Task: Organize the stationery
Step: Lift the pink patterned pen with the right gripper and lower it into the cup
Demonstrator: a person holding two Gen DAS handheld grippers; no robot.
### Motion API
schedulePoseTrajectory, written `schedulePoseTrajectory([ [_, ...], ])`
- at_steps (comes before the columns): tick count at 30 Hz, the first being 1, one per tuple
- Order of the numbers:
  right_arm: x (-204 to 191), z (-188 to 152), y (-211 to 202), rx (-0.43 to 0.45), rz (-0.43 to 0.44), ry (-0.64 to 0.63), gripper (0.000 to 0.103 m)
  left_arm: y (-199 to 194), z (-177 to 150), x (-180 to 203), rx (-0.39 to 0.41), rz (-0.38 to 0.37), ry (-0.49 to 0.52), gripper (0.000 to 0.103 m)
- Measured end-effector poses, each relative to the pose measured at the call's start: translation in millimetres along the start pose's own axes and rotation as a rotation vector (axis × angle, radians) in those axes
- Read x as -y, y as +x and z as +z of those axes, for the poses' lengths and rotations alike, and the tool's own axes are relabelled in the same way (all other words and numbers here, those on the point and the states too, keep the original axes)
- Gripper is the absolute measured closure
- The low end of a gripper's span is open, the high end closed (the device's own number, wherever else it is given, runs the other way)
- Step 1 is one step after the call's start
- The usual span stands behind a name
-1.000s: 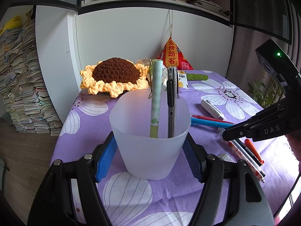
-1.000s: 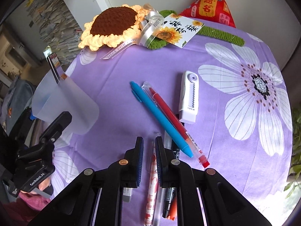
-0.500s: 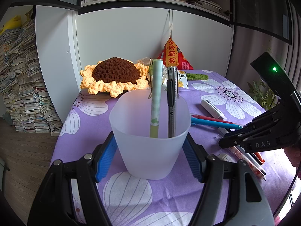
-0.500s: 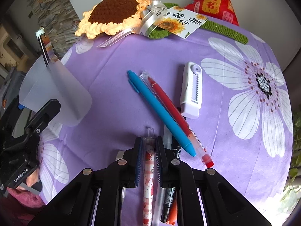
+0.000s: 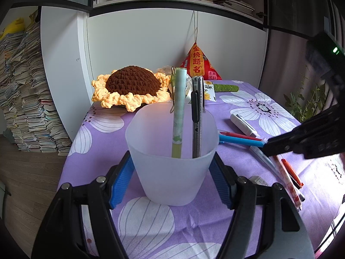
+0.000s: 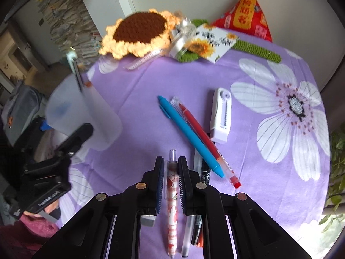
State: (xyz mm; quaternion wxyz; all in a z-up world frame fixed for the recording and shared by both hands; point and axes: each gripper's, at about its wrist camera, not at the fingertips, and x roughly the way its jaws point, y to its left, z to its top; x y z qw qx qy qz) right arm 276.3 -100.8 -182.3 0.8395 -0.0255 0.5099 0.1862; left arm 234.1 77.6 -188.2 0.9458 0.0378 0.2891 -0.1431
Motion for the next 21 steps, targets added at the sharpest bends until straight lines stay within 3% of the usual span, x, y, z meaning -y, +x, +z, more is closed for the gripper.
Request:
schedulePoseTrajectory([
  [12, -36, -3, -88, 0.228, -0.001, -0.099, 0.091, 0, 0, 0, 0.000, 0.000, 0.000, 0.034],
  [21, -64, 31, -142, 0.407, 0.041, -0.148, 0.092, 0, -1, -1, -0.003, -0.001, -0.002, 0.034],
])
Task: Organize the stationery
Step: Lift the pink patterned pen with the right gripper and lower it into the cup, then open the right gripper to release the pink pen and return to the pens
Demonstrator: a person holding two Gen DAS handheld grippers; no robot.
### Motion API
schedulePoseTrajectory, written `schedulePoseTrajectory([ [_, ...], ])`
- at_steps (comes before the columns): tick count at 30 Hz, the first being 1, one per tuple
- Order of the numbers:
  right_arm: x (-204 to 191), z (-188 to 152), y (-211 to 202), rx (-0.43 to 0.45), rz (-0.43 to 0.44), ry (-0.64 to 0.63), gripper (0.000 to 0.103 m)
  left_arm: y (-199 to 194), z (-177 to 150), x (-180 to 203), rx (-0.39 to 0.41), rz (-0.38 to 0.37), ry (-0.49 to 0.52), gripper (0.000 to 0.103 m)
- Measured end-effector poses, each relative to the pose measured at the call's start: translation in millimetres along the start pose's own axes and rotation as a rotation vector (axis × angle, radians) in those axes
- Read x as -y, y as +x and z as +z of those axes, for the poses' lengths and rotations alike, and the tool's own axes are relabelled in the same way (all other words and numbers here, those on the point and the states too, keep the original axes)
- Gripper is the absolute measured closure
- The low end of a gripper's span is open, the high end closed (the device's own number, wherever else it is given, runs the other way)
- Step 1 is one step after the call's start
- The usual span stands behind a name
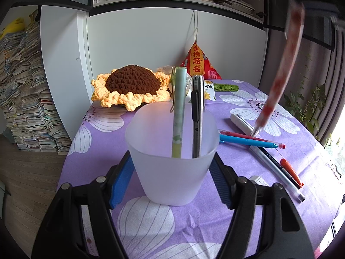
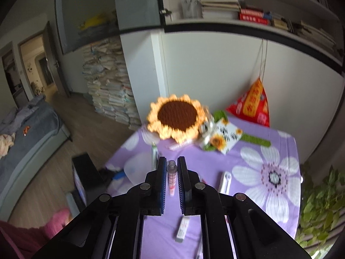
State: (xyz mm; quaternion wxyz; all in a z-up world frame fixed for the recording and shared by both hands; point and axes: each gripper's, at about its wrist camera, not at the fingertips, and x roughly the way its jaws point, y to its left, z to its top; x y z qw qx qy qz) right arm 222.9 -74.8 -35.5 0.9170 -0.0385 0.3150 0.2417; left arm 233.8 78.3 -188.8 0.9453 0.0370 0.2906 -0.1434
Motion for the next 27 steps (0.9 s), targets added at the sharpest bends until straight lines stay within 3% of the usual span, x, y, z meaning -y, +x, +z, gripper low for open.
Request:
schedulePoseTrajectory([
  [8, -23, 32, 6, 0.059, 0.072, -0.031, 0.093, 0, 0, 0, 0.000, 0.000, 0.000, 0.034],
  [13, -19, 30, 37, -0.004, 0.112, 0.008, 0.092, 0, 0, 0, 0.000, 0.000, 0.000, 0.034],
  [21, -15, 7, 80, -0.129, 0.096, 0.016, 0.092, 0, 0, 0, 0.000, 0.000, 0.000, 0.034],
  [27, -11, -4, 92, -0.172, 0.090, 0.030, 0.092, 0, 0, 0, -0.001, 0.000, 0.000, 0.034],
])
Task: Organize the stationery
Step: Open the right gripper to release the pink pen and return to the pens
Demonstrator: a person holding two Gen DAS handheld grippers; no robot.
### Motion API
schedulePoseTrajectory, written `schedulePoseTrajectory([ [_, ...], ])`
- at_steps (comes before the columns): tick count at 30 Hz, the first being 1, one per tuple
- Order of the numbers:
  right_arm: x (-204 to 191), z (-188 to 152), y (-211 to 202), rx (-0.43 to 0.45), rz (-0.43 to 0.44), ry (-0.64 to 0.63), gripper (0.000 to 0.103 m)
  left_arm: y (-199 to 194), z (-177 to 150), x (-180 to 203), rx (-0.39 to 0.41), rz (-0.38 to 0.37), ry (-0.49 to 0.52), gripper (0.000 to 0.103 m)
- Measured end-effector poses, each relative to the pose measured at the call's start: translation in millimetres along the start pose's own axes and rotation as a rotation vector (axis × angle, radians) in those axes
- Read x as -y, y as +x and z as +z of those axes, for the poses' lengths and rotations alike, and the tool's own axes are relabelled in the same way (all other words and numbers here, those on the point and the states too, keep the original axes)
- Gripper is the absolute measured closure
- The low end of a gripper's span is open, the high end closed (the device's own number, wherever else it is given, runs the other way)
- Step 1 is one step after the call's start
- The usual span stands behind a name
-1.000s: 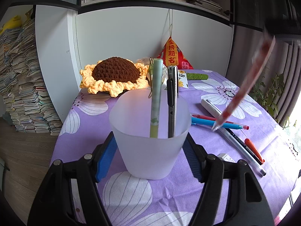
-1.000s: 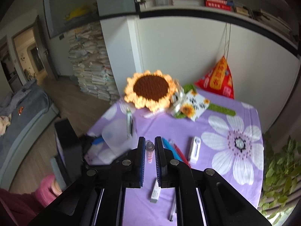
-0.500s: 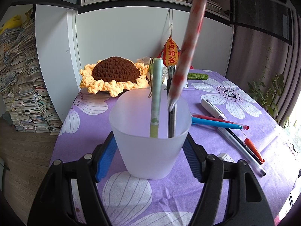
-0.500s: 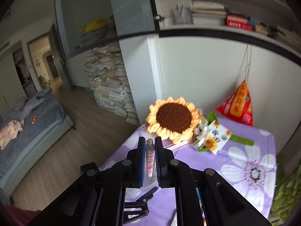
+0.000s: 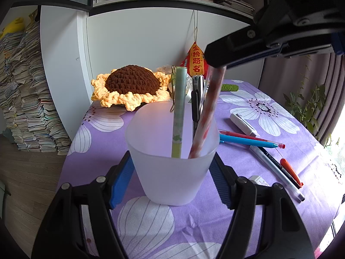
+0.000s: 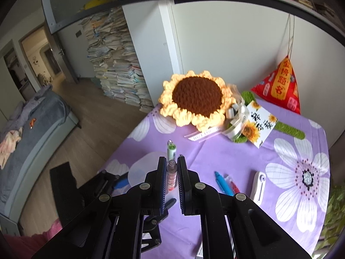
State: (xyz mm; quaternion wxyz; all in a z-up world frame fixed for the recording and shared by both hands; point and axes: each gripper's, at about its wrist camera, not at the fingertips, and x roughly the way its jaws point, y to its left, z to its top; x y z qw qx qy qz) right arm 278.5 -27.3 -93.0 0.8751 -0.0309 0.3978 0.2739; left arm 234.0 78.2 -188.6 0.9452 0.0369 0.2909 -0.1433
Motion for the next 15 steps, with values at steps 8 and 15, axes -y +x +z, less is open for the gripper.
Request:
schedulePoseTrajectory([
  [8, 21, -6, -35, 0.053, -0.061, 0.036, 0.092, 0, 0, 0, 0.000, 0.000, 0.000, 0.034],
  [15, 63, -46, -21, -0.090, -0.156, 0.107, 0.092, 0, 0, 0, 0.000, 0.000, 0.000, 0.034],
])
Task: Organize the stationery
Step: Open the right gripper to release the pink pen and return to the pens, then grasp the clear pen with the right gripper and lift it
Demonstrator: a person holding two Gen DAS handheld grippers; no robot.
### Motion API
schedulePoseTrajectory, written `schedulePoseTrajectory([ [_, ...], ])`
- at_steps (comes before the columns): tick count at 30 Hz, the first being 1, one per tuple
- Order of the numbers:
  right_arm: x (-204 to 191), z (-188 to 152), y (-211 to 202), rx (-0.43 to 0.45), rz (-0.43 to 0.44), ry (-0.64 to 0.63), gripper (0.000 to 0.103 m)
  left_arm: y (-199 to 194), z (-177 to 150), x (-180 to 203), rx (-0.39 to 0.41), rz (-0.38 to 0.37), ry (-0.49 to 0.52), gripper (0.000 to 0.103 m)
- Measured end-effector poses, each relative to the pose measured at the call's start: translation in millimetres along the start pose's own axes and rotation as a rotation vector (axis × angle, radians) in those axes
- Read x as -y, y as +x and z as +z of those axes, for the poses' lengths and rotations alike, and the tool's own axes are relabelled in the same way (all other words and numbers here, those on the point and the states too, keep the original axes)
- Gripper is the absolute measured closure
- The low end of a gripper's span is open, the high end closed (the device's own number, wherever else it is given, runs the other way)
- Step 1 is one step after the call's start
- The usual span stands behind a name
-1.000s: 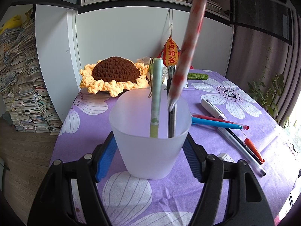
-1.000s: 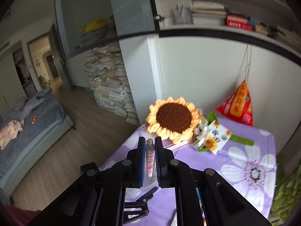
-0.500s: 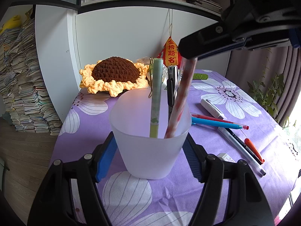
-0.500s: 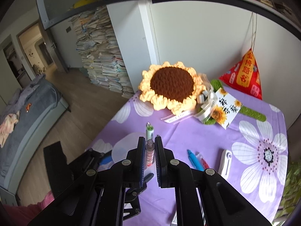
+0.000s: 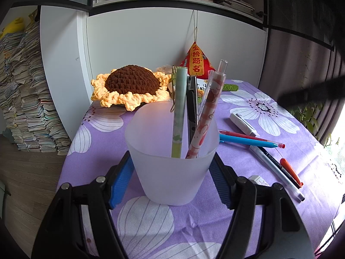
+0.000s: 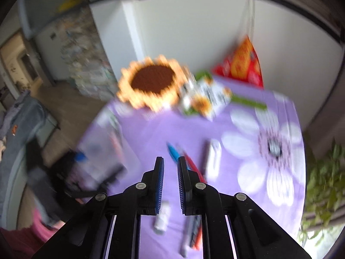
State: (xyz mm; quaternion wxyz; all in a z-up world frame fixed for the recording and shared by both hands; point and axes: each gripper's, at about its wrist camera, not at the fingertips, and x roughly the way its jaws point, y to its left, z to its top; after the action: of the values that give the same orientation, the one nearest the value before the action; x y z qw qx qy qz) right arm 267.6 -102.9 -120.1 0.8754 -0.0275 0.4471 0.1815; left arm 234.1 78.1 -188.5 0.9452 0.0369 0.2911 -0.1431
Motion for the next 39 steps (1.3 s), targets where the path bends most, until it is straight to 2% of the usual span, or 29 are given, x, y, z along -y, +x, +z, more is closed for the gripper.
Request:
schedulePoseTrajectory([
  [3, 15, -22, 28, -0.087, 0.001, 0.047, 0.092, 0, 0, 0, -0.001, 0.000, 0.000, 0.034],
  [7, 24, -39, 51, -0.145, -0.016, 0.055, 0.092, 1, -1, 0, -0.003, 0.000, -0.001, 0.034],
  [19, 24, -42, 75, -0.188, -0.047, 0.020, 0.092, 1, -1, 0, -0.006, -0.002, -0.003, 0.034],
  [23, 24, -37, 80, -0.184, -0.044, 0.018, 0.092, 1, -1, 0, -0.008, -0.002, -0.003, 0.034],
  [27, 24, -31, 95, -0.217, -0.055, 0.018, 0.091, 2, -1, 0, -0.010, -0.003, -0.004, 0.034],
  [28, 24, -30, 95, -0.205, -0.056, 0.017, 0.090, 2, -1, 0, -0.010, -0.002, -0.005, 0.034],
  [30, 22, -29, 96, -0.202, -0.048, 0.010, 0.080, 2, -1, 0, -0.011, -0.003, -0.005, 0.034],
  [31, 21, -28, 96, -0.202, -0.044, 0.011, 0.079, 2, -1, 0, -0.012, -0.003, -0.005, 0.034],
  [33, 20, -27, 96, -0.200, -0.048, 0.011, 0.080, 3, -1, 0, -0.013, -0.003, -0.006, 0.034],
  [35, 20, -28, 94, -0.214, -0.021, 0.026, 0.089, 3, -1, 0, -0.013, -0.003, -0.006, 0.034],
  [37, 19, -30, 90, -0.224, 0.025, 0.037, 0.090, 3, -1, 0, -0.014, -0.003, -0.006, 0.034],
  [39, 15, -33, 84, -0.213, 0.012, 0.021, 0.090, 3, -1, 0, -0.014, -0.003, -0.005, 0.034],
])
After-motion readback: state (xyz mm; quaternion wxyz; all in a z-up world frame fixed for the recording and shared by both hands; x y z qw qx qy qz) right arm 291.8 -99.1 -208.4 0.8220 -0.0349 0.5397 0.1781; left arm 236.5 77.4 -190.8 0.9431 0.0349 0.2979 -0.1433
